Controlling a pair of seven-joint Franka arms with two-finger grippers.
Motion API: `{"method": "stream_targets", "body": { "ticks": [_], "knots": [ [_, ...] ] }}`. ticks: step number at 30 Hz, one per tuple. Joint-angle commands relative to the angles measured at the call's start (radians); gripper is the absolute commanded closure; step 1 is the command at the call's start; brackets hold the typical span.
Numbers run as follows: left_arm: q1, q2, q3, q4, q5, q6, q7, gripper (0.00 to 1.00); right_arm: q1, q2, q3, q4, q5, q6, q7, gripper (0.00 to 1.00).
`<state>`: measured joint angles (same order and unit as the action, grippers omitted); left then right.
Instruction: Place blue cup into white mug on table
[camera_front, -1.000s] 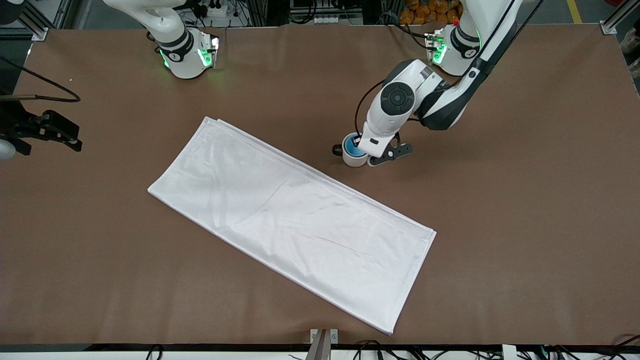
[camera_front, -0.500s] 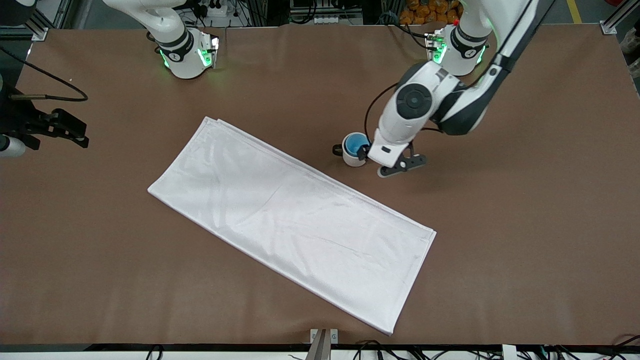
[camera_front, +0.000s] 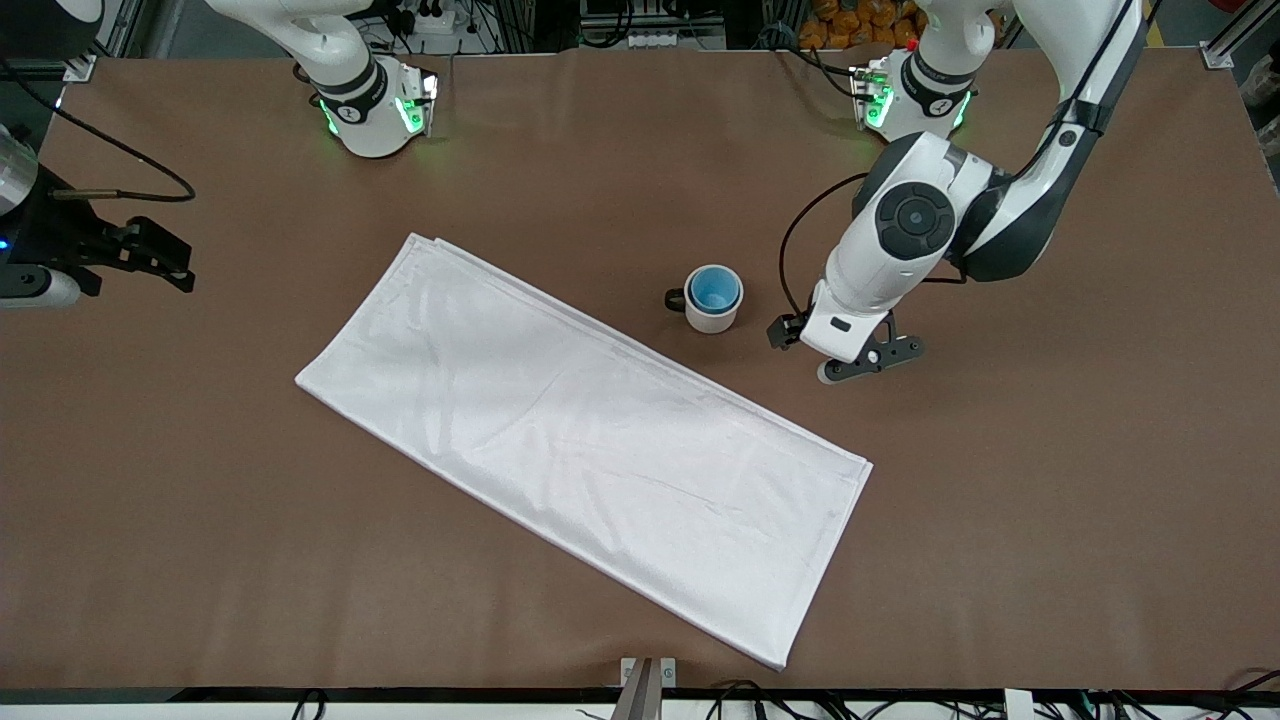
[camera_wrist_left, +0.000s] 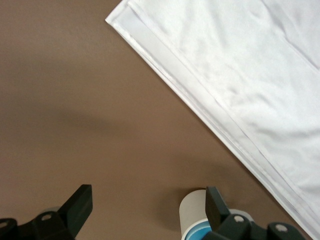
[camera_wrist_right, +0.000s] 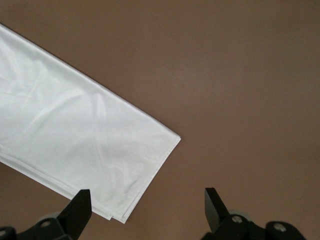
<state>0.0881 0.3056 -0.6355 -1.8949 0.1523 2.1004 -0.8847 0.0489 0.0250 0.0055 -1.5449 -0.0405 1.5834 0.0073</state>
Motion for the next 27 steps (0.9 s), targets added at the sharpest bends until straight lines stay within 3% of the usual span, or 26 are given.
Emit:
{"method": "stream_targets", "body": {
  "ticks": [1,4,14,18,20,27],
  "knots": [
    [0.064,-0.062,-0.007,-0.018,0.029,-0.022,0.114,0.0,0.002,-0.036,-0.007,-0.044,0.017,0.006,0.003,0.0],
    [0.062,-0.088,0.042,-0.029,0.027,-0.028,0.229,0.0,-0.001,-0.037,-0.007,-0.043,0.016,-0.002,0.002,0.0],
    [-0.076,-0.262,0.43,-0.098,-0.088,-0.037,0.708,0.0,0.0,-0.034,-0.004,-0.041,0.017,0.024,0.002,0.0],
    [-0.145,-0.354,0.566,-0.095,-0.108,-0.149,0.855,0.0,0.003,-0.034,0.002,-0.035,0.017,0.027,0.002,0.0],
    [-0.166,-0.391,0.597,-0.072,-0.109,-0.212,0.862,0.0,0.002,-0.034,0.013,-0.034,0.017,0.027,0.002,0.0],
    [-0.168,-0.395,0.6,0.144,-0.111,-0.431,0.86,0.0,-0.001,-0.034,0.021,-0.03,0.017,0.029,0.003,0.0]
  ]
}}
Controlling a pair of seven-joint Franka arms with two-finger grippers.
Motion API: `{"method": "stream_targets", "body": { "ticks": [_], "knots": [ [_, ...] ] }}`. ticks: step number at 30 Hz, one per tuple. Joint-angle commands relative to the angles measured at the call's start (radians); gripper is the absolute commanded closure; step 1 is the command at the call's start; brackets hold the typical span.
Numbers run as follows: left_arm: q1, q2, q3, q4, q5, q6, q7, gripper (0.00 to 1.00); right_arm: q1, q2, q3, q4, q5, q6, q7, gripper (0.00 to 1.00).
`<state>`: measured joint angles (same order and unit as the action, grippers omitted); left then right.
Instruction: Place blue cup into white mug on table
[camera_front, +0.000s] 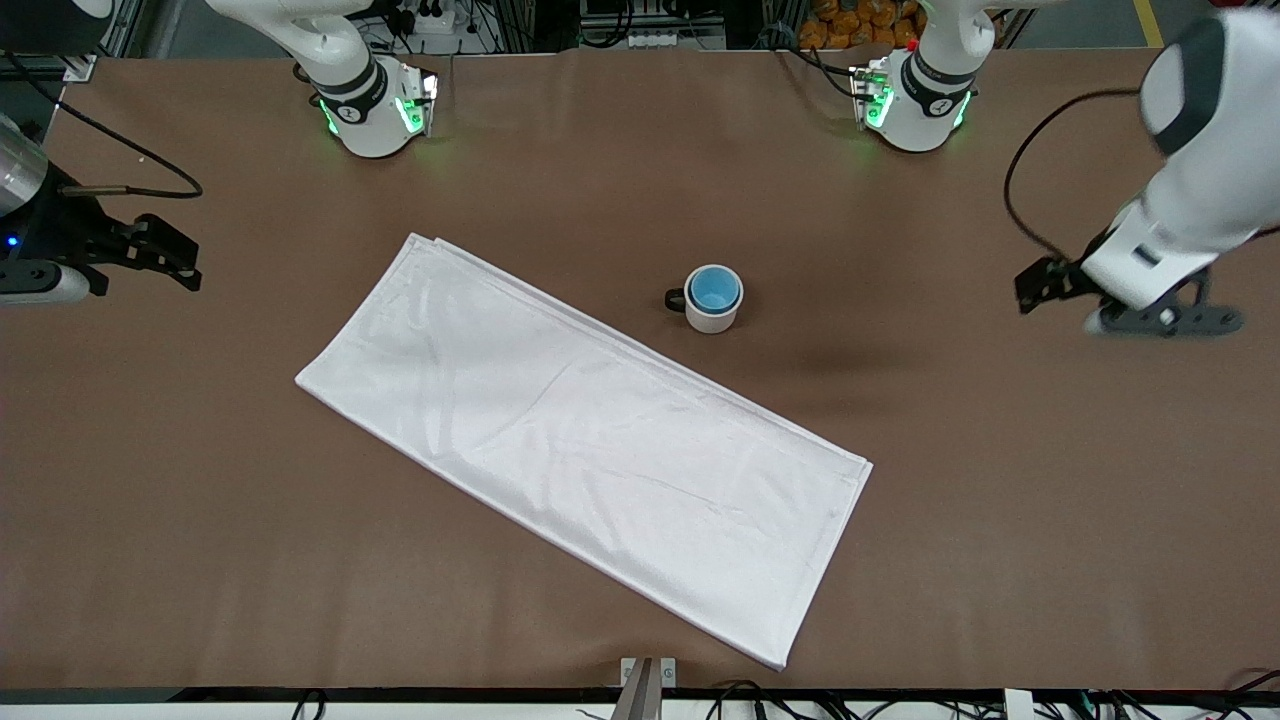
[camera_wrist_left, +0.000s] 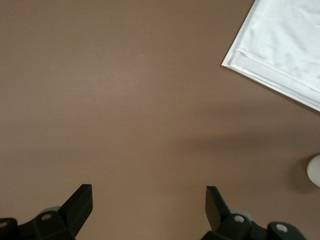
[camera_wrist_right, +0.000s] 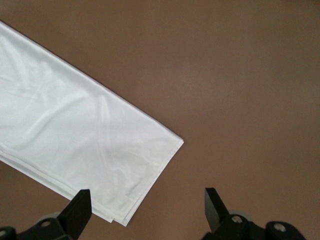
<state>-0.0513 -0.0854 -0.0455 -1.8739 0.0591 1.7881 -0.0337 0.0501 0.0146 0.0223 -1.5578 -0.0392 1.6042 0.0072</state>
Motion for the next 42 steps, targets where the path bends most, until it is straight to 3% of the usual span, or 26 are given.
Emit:
{"method": "stream_targets", "body": {
  "ticks": [1,21,26,42],
  "knots": [
    [-0.028,-0.005,0.01,0.137,-0.019,-0.125,0.009,0.0,-0.003,-0.024,0.004,-0.018,0.016,0.008,0.004,0.0],
    [-0.027,0.058,0.007,0.148,-0.078,-0.053,-0.019,0.0,0.013,-0.018,0.007,-0.018,0.019,0.009,0.013,0.0],
    [-0.028,0.07,0.007,0.148,-0.073,-0.039,-0.017,0.0,0.01,-0.019,-0.004,-0.011,0.111,0.01,0.007,0.0],
    [-0.027,0.07,0.006,0.153,-0.051,0.002,-0.028,0.0,0.01,-0.021,-0.004,0.005,0.11,0.002,0.013,0.0]
  ]
}}
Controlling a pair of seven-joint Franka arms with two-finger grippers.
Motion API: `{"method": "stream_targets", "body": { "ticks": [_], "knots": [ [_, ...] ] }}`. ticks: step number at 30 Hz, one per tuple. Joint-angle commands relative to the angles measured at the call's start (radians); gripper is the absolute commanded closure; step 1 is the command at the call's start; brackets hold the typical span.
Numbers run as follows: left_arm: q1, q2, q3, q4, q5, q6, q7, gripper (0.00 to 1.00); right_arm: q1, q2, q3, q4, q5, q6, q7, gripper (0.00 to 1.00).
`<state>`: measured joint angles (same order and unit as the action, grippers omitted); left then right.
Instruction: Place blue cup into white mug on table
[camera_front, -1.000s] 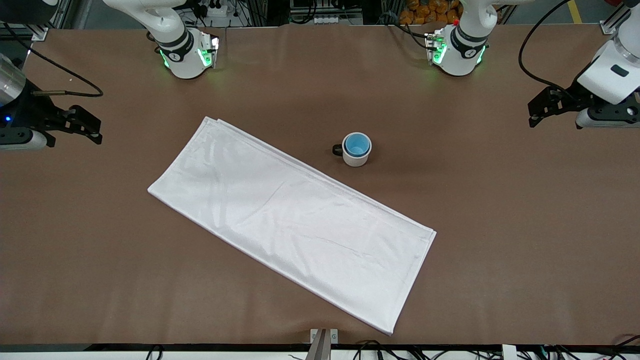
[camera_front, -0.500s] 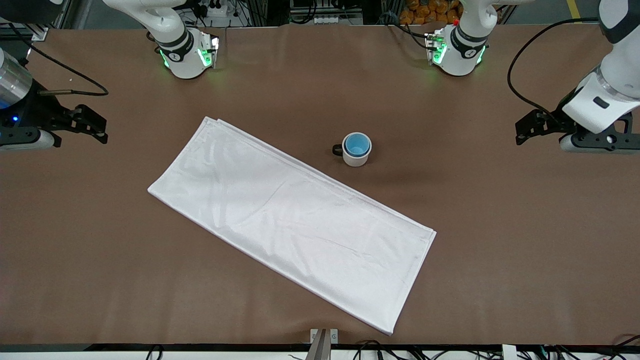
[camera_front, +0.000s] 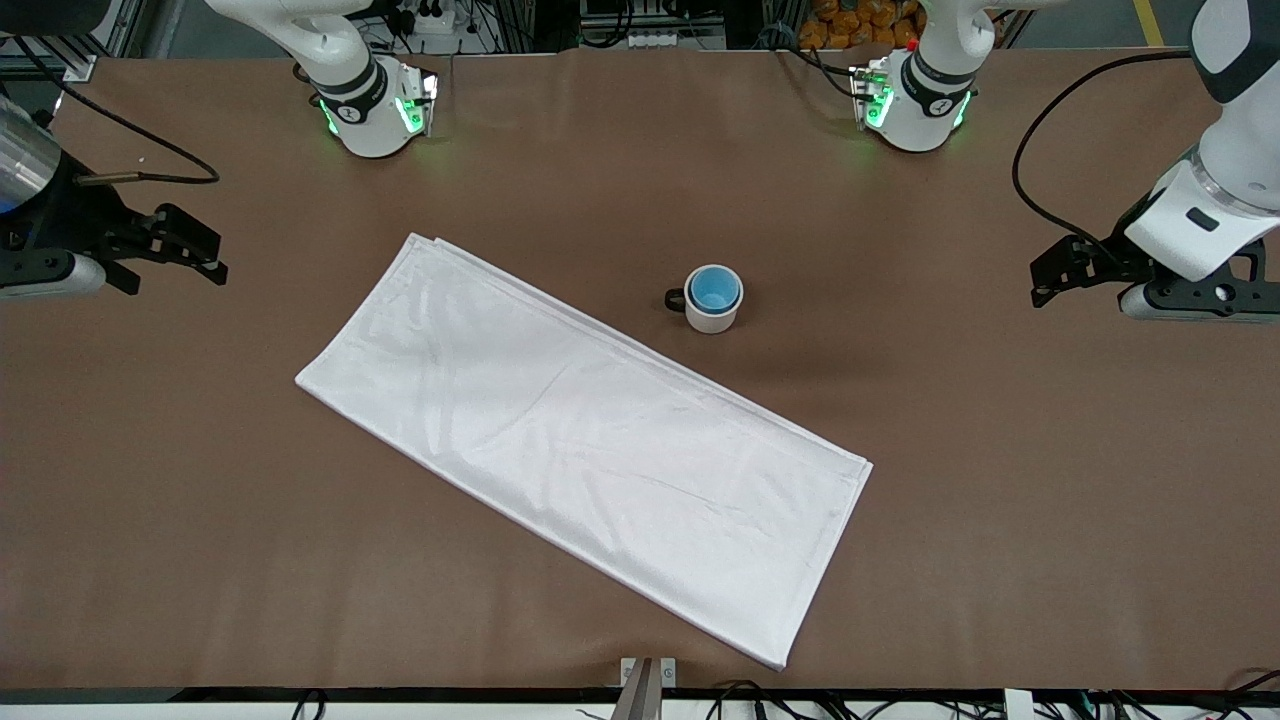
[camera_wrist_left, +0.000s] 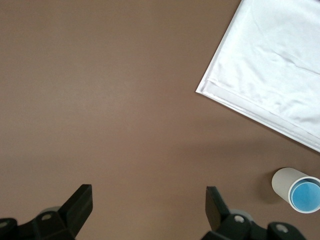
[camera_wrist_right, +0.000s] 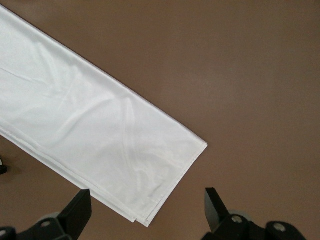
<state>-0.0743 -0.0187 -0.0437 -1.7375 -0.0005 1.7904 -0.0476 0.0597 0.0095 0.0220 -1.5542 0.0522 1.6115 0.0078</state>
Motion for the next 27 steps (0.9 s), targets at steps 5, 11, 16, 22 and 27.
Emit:
{"method": "stream_targets", "body": {
  "ticks": [5,11,16,22,27],
  "knots": [
    [-0.008,0.006,0.004,0.016,0.008,-0.005,-0.02,0.0,0.002,-0.016,-0.005,0.002,0.015,-0.008,0.012,0.0],
    [-0.009,0.006,0.004,0.016,0.008,-0.008,-0.02,0.0,-0.003,-0.016,-0.004,0.002,0.012,-0.008,0.012,0.0],
    [-0.01,0.006,0.002,0.016,0.008,-0.008,-0.02,0.0,-0.004,-0.013,-0.004,0.0,0.011,-0.001,0.012,0.0],
    [-0.01,0.006,0.002,0.016,0.008,-0.008,-0.02,0.0,-0.004,-0.008,-0.004,0.0,-0.009,0.001,0.012,0.0],
    [-0.009,0.006,0.002,0.018,0.008,-0.006,-0.018,0.0,-0.004,-0.006,-0.005,0.0,-0.015,-0.005,0.014,0.0]
  ]
}}
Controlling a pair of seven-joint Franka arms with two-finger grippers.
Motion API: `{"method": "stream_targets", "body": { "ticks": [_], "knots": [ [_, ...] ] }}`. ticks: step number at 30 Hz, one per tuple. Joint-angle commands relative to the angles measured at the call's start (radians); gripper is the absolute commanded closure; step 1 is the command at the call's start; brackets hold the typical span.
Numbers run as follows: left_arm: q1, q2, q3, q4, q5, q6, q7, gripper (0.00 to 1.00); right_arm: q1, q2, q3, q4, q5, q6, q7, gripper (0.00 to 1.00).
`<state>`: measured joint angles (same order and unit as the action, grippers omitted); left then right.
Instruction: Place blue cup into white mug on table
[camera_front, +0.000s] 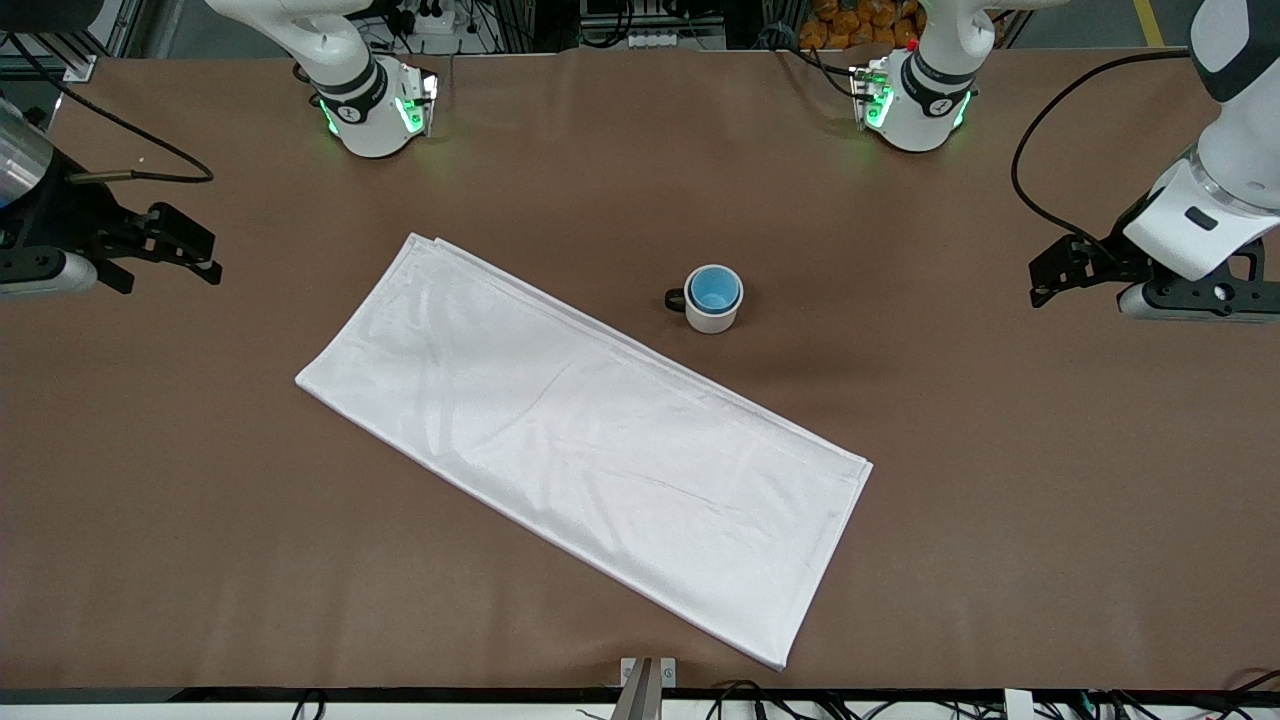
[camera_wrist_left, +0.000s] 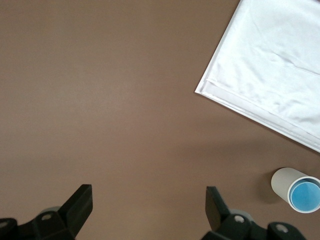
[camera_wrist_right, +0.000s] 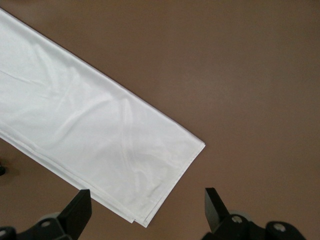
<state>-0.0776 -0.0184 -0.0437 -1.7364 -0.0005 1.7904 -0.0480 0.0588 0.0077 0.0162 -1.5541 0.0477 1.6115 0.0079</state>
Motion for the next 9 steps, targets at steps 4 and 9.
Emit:
{"method": "stream_targets", "body": {
  "ticks": [4,9],
  "knots": [
    [-0.005,0.006,0.002,0.017,0.008,-0.008,-0.018,0.0,-0.004,-0.005,0.002,0.0,-0.011,-0.008,0.014,0.0],
    [-0.007,0.006,0.004,0.017,0.007,-0.008,-0.02,0.0,-0.004,-0.005,0.002,0.0,-0.011,-0.01,0.014,0.0]
  ]
}}
